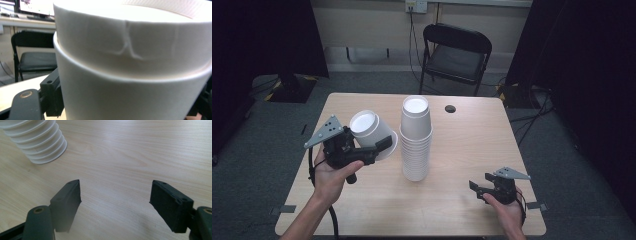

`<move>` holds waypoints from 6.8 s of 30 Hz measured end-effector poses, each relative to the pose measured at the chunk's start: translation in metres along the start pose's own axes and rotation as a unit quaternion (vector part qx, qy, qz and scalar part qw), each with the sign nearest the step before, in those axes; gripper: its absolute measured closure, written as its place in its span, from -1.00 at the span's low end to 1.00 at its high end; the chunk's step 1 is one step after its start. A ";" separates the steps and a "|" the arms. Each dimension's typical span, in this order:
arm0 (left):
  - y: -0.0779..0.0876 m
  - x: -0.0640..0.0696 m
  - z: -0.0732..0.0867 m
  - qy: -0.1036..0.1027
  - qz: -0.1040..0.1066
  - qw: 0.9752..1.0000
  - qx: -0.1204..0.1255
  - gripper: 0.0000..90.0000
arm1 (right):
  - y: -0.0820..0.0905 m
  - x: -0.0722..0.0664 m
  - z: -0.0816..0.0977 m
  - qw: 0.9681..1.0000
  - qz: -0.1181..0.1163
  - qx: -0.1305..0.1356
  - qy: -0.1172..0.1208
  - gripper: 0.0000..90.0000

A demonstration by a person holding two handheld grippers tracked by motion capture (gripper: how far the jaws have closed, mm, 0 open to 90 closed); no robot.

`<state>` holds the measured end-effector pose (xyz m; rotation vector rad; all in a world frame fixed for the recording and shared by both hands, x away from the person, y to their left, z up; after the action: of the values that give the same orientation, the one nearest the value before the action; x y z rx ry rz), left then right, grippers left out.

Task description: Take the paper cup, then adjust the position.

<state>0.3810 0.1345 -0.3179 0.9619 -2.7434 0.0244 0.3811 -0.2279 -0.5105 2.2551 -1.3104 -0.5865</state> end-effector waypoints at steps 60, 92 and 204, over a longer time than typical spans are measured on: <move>-0.026 0.017 0.126 0.164 0.062 0.972 -0.159 -0.64 | 0.008 -0.123 -0.027 0.982 -0.124 0.060 0.126 -0.27; -0.029 0.033 0.119 0.261 0.084 0.950 -0.150 -0.64 | -0.007 -0.188 -0.049 0.962 -0.142 0.128 0.194 0.16; -0.011 0.022 0.093 0.169 0.128 0.974 -0.077 -0.67 | -0.005 -0.168 -0.067 0.964 -0.142 0.145 0.171 0.86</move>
<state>0.3509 0.1040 -0.4040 0.5044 -2.4886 0.0173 0.3463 -0.0656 -0.4380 2.6594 -0.9584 -0.0829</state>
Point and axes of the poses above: each handheld gripper's, and its own axes: y roughly backward along the jaws, z roughly out of its underside, x roughly to its right, the point moved 7 cm from there along -y, roughly forward along the jaws, and after that the axes turned 2 degrees about z, right-handed, at the moved point
